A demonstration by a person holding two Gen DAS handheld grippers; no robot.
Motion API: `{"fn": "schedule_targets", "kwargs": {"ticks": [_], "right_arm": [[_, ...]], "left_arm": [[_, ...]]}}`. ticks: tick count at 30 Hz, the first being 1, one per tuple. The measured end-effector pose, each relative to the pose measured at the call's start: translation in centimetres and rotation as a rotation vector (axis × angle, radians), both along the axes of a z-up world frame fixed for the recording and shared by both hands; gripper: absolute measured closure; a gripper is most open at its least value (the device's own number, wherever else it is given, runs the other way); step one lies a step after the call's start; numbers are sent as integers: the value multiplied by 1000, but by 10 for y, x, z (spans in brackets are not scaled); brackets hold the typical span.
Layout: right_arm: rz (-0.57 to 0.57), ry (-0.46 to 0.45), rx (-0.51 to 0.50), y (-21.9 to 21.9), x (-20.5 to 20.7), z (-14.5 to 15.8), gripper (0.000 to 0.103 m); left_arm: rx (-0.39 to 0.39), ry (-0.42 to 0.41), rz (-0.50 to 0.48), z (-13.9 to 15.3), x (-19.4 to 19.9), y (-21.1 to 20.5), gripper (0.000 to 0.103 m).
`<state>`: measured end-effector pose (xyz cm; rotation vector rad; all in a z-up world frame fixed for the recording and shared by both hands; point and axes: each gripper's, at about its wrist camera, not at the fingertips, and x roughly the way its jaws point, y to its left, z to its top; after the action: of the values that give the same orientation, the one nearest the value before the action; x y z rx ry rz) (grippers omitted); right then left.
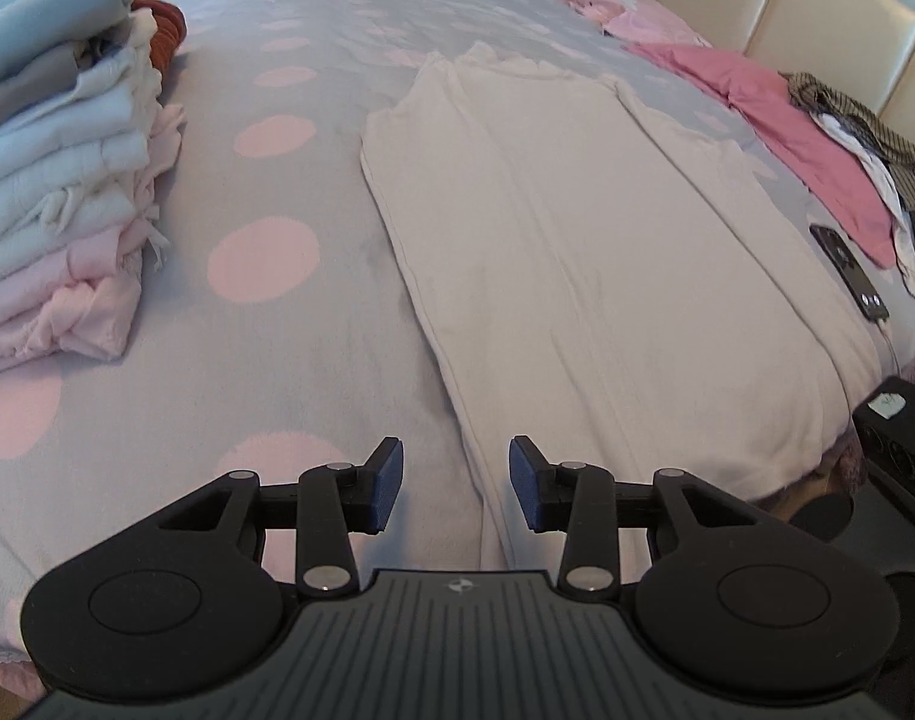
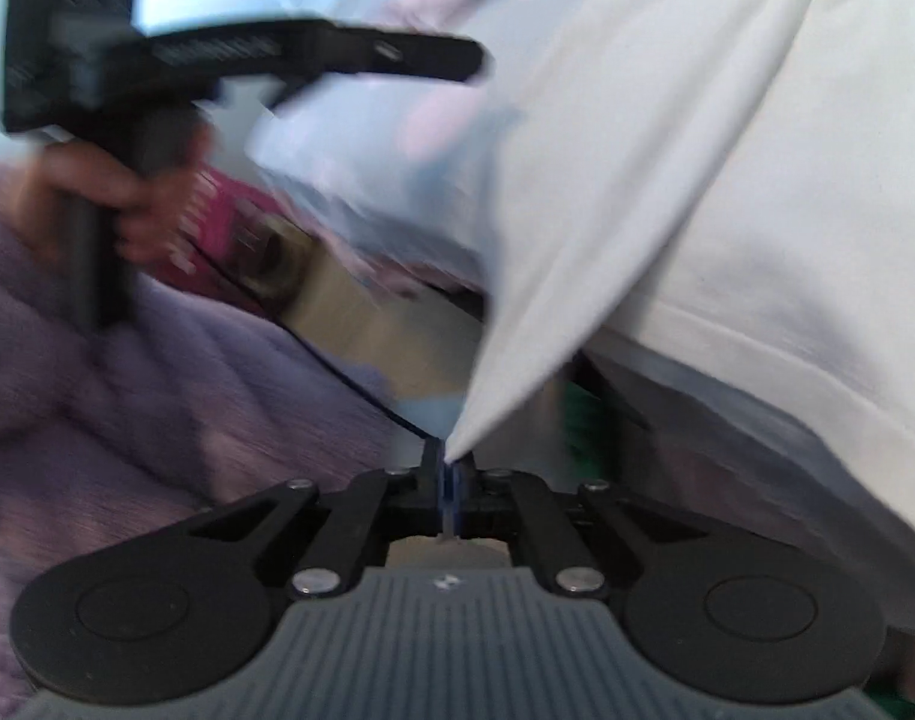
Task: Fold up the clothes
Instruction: 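Release the folded edge with the right tool and smooth the top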
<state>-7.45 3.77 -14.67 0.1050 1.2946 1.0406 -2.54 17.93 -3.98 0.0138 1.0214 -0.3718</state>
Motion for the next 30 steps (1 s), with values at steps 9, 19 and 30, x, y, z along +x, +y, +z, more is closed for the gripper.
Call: {"fn": "schedule_targets", "kwargs": {"ticks": [9,19,30], "right_arm": [[21,-85,-205,-5,-2,7,67],[-1,-199,-282,-66,10,46,64],[-261,-243,-60,-76,63,114,64]], "left_arm": [[147,106,-126,-21,-23,-28,69],[95,140,-64,-33,-19,-28,86],[-78,131,-111,0,-16,-32,95]]}}
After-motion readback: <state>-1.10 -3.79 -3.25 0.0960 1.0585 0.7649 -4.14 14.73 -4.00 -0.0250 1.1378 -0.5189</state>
